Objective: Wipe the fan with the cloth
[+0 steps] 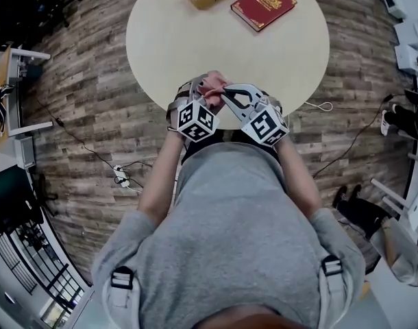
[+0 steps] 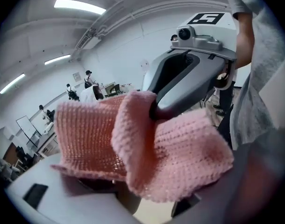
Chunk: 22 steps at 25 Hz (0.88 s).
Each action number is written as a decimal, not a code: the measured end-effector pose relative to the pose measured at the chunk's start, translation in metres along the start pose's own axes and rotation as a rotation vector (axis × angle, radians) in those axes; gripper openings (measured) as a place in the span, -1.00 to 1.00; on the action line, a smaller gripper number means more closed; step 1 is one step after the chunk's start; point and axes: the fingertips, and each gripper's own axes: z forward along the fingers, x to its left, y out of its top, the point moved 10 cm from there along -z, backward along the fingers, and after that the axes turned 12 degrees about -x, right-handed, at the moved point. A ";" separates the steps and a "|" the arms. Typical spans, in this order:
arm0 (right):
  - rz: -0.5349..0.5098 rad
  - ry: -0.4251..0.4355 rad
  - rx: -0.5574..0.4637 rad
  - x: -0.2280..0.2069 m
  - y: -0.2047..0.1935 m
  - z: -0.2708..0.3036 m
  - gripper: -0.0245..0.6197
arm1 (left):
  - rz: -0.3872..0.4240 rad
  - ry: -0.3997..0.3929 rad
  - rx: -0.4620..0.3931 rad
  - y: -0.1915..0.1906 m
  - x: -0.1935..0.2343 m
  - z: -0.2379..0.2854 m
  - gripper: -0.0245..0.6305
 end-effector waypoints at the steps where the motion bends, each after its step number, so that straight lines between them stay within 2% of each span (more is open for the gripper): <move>1: -0.023 0.004 0.007 0.001 0.002 -0.002 -0.83 | 0.007 0.011 0.005 0.003 -0.003 -0.001 0.20; 8: -0.154 0.032 0.021 0.008 0.015 -0.008 -0.83 | 0.036 0.076 0.037 0.024 -0.029 -0.005 0.20; 13: -0.258 0.075 0.046 0.021 0.018 -0.011 -0.83 | 0.024 0.128 0.039 0.033 -0.043 -0.006 0.20; 22: -0.271 0.111 0.028 0.018 0.014 -0.034 -0.83 | 0.007 0.202 0.056 0.045 -0.045 -0.002 0.20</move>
